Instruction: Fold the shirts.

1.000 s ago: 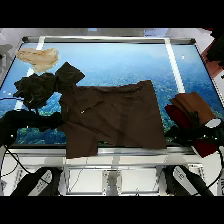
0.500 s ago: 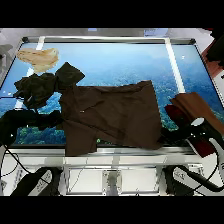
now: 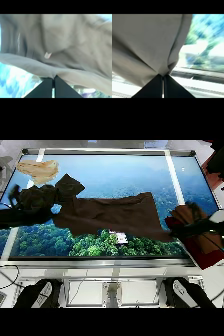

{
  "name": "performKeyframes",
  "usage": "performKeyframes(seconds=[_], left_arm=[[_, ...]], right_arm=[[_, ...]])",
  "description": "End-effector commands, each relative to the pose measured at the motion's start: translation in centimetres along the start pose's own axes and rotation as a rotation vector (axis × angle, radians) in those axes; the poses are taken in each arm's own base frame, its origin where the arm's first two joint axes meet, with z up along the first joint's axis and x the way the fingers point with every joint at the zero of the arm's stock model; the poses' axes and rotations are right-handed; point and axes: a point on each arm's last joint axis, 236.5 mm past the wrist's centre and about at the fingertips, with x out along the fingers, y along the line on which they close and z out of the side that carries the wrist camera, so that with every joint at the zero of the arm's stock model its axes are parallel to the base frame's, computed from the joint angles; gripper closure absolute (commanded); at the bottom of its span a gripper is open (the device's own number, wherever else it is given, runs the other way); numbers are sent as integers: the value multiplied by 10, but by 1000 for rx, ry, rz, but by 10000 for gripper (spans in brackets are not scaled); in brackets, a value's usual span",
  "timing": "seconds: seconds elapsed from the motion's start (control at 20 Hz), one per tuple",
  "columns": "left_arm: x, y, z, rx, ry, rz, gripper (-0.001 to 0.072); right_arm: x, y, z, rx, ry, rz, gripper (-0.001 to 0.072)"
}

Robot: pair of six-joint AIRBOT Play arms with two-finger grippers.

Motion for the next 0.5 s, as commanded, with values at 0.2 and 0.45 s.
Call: performKeyframes(seconds=[0.2,0.45], left_arm=[[-214,-125,94,320,-638,-91,695],[-317,-185,102,461,-865,-140,697]], right_arm=[[-277,29,7,-127,-763,-425,691],[-416,95,19,-255,-1246,-417,692]])
